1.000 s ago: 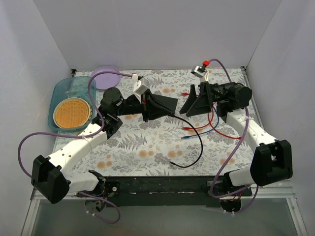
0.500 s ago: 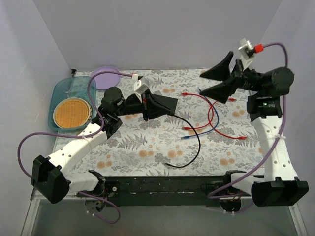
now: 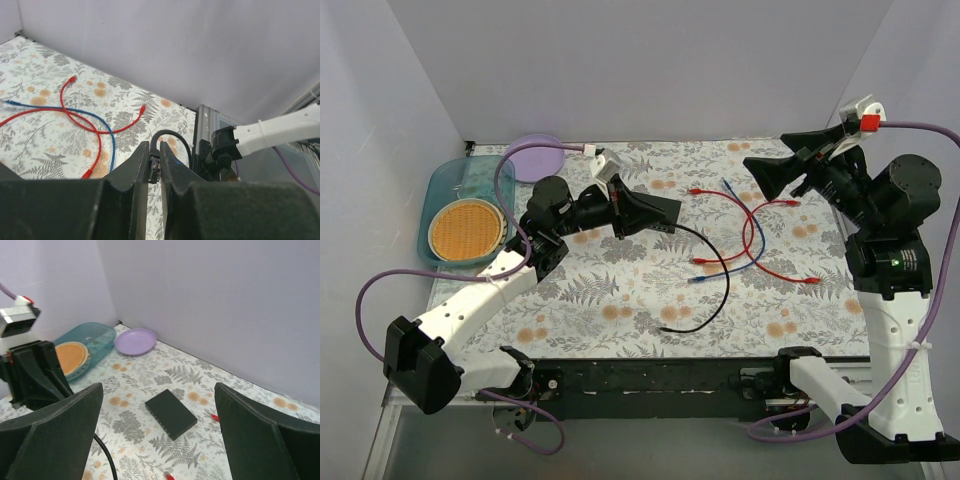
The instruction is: Insert the plug into the switch port
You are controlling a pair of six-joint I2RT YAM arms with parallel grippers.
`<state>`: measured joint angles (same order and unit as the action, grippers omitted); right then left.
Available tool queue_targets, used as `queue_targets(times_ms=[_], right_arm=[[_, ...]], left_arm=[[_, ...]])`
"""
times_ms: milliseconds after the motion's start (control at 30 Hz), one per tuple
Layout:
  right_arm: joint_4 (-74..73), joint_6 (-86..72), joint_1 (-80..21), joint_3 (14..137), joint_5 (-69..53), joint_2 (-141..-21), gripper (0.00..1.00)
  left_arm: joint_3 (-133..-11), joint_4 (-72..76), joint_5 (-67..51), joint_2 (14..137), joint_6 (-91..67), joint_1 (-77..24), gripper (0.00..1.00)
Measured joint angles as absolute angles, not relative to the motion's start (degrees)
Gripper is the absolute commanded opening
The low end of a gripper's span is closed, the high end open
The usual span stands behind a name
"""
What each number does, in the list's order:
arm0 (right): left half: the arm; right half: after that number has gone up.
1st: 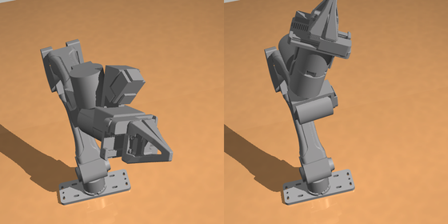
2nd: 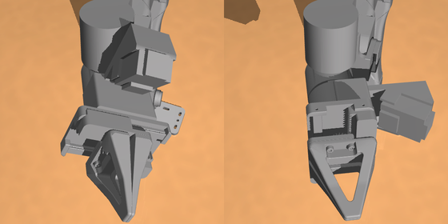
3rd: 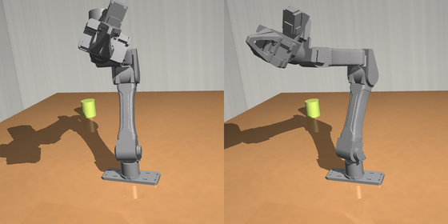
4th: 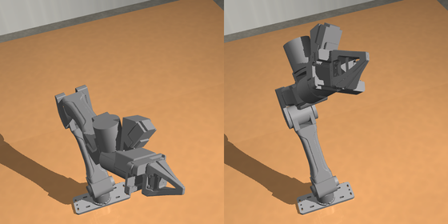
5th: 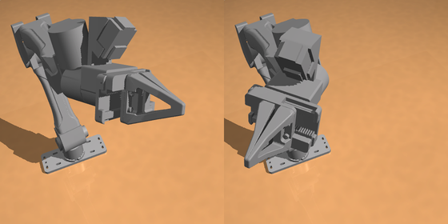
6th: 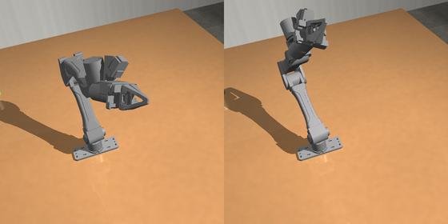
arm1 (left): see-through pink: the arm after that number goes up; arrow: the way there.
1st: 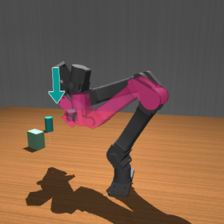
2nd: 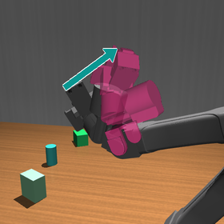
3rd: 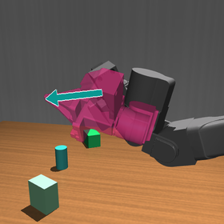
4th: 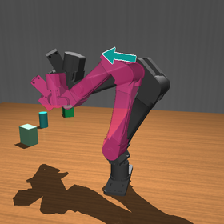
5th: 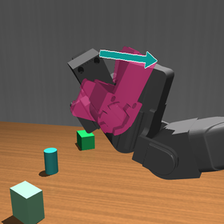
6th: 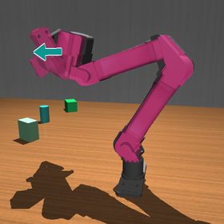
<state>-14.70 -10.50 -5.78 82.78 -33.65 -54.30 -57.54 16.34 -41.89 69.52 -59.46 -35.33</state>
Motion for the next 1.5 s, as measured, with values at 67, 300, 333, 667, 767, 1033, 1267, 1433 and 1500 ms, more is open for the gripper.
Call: queue_targets(times_ms=[67,300,333,667,767,1033,1267,1433,1500], right_arm=[[-15.9,-9.5,-6.1,81.4,-29.6,-53.2,0.98],[-17.3,-6.2,-11.9,76.4,-18.7,-51.9,0.95],[-17.6,-5.6,-14.4,75.8,-16.6,-52.1,0.94],[-17.5,1.9,-41.1,74.7,4.4,-57.7,0.79],[-16.6,3.8,-46.9,74.3,8.6,-59.7,0.74],[-14.0,7.7,-55.0,71.0,17.6,-63.5,0.56],[-11.7,8.6,-55.2,68.6,20.3,-63.4,0.56],[-10.3,9.0,-55.2,67.4,20.7,-63.5,0.5],[-9.8,9.0,-55.2,67.2,21.0,-63.5,0.42]], left_arm=[[-58.3,15.0,-38.8,69.5,-60.8,-35.3,0.0],[-66.5,7.0,-27.9,70.7,-66.4,-35.3,0.0],[-68.3,5.6,-26.8,71.3,-67.2,-35.3,0.0],[-81.3,-12.4,-19.8,79.6,-71.8,-35.3,0.0],[-84.2,-17.1,-19.8,81.9,-72.8,-35.3,0.0],[-86.9,-23.2,-19.9,83.4,-76.9,-35.0,0.0],[-87.0,-23.4,-20.8,83.4,-79.2,-34.9,0.0],[-87.0,-22.2,-22.7,83.4,-80.2,-34.9,0.0],[-87.0,-21.5,-23.6,83.3,-80.6,-34.9,0.0]])
